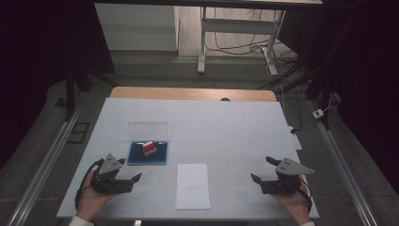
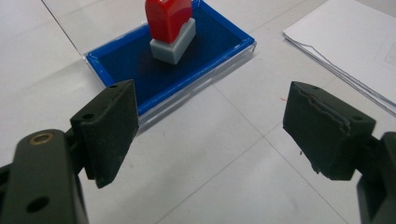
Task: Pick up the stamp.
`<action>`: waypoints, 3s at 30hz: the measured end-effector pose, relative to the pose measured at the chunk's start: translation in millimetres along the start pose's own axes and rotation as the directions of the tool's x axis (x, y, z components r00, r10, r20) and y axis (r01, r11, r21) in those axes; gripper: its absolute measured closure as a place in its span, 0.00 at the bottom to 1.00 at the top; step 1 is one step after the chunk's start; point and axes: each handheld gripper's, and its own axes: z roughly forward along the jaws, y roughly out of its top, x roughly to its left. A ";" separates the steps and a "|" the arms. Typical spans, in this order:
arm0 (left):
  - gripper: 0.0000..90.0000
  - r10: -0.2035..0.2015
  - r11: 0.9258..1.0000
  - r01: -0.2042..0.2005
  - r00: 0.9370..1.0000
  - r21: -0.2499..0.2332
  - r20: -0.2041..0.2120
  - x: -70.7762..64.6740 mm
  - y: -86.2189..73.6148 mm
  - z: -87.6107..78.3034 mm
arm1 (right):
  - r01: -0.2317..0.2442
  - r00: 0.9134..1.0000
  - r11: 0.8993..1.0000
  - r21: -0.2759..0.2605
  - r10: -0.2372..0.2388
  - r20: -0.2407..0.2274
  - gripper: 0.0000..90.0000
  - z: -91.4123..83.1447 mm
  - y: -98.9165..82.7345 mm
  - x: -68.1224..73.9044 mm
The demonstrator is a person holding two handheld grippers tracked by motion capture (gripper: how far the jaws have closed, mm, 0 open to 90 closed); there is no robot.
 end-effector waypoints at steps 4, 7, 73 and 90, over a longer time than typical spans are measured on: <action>0.21 0.007 1.000 -0.007 1.000 0.001 0.009 1.7 7.0 -0.4 | 0.002 1.000 1.000 0.000 -0.002 0.005 0.16 -0.2 0.0 0.0; 0.22 0.019 1.000 -0.019 1.000 0.013 0.018 2.9 13.0 0.9 | 0.001 1.000 1.000 -0.004 -0.001 0.004 0.16 0.0 0.1 0.2; 0.67 0.131 0.980 -0.146 0.985 0.133 0.112 44.9 81.5 77.5 | 0.012 1.000 0.997 0.075 -0.013 0.011 0.18 12.1 -5.8 5.2; 0.78 0.168 0.976 -0.182 0.979 0.121 0.117 43.9 82.1 74.1 | 0.007 1.000 0.998 0.070 -0.008 0.007 0.18 11.9 -6.9 4.5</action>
